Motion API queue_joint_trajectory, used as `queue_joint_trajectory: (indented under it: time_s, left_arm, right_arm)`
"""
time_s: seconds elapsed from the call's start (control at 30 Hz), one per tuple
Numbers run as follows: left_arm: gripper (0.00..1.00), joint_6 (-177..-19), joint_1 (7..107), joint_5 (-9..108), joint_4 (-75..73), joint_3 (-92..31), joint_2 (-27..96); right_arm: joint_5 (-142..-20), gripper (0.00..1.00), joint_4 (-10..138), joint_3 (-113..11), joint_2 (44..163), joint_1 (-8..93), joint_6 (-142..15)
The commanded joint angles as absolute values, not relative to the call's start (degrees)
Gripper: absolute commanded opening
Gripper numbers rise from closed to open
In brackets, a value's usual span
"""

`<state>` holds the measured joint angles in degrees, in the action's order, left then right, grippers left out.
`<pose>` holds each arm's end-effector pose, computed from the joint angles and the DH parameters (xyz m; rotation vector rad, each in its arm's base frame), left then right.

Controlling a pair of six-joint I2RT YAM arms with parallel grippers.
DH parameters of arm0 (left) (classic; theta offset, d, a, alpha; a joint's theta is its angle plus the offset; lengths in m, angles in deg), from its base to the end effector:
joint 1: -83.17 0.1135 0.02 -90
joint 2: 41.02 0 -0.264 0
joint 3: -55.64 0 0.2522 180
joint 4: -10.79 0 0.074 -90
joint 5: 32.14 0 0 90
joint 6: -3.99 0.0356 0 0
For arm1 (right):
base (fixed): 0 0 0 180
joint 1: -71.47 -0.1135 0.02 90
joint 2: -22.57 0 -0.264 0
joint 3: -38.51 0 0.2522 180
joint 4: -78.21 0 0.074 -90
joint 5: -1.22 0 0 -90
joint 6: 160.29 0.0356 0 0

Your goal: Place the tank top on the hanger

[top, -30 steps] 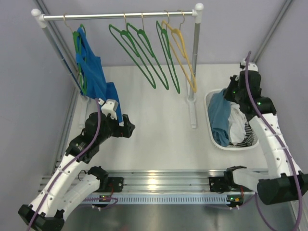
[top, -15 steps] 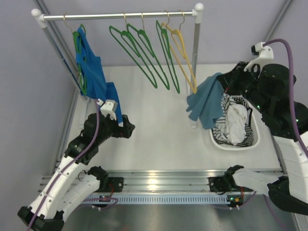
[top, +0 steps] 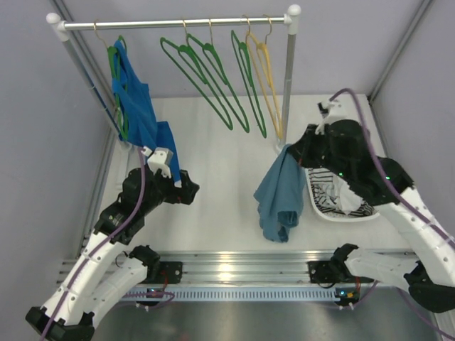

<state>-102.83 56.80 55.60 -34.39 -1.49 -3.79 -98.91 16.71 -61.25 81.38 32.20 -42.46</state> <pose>0.1302 -0.0661 0.3123 0.1962 2.0408 -0.5157 0.1401 0.1065 0.4664 -0.0759 1.9710 0.6087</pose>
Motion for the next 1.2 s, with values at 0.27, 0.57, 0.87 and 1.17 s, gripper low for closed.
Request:
queue_joint_trajectory:
  time_s: [0.27, 0.57, 0.87, 1.17]
  left_arm:
    - [0.99, -102.6, 56.4, 47.8, -30.8, -1.1, -1.6]
    - [0.95, -121.4, 50.6, 39.1, -13.0, 11.2, 3.9]
    - [0.96, -129.7, 29.7, 52.1, 3.4, 15.4, 16.2]
    - [0.9, -130.8, 23.8, 52.0, 13.5, 13.1, 32.1]
  right_arm:
    - [-92.4, 0.18, 36.9, -41.8, 99.3, 37.1, -39.6]
    - [-99.4, 0.47, 28.5, -36.9, 90.5, 37.1, -39.8]
    - [-98.4, 0.34, 22.9, -18.3, 69.9, 35.2, -31.9]
    - [-97.7, 0.31, 29.0, -9.4, 71.2, 29.1, -27.1]
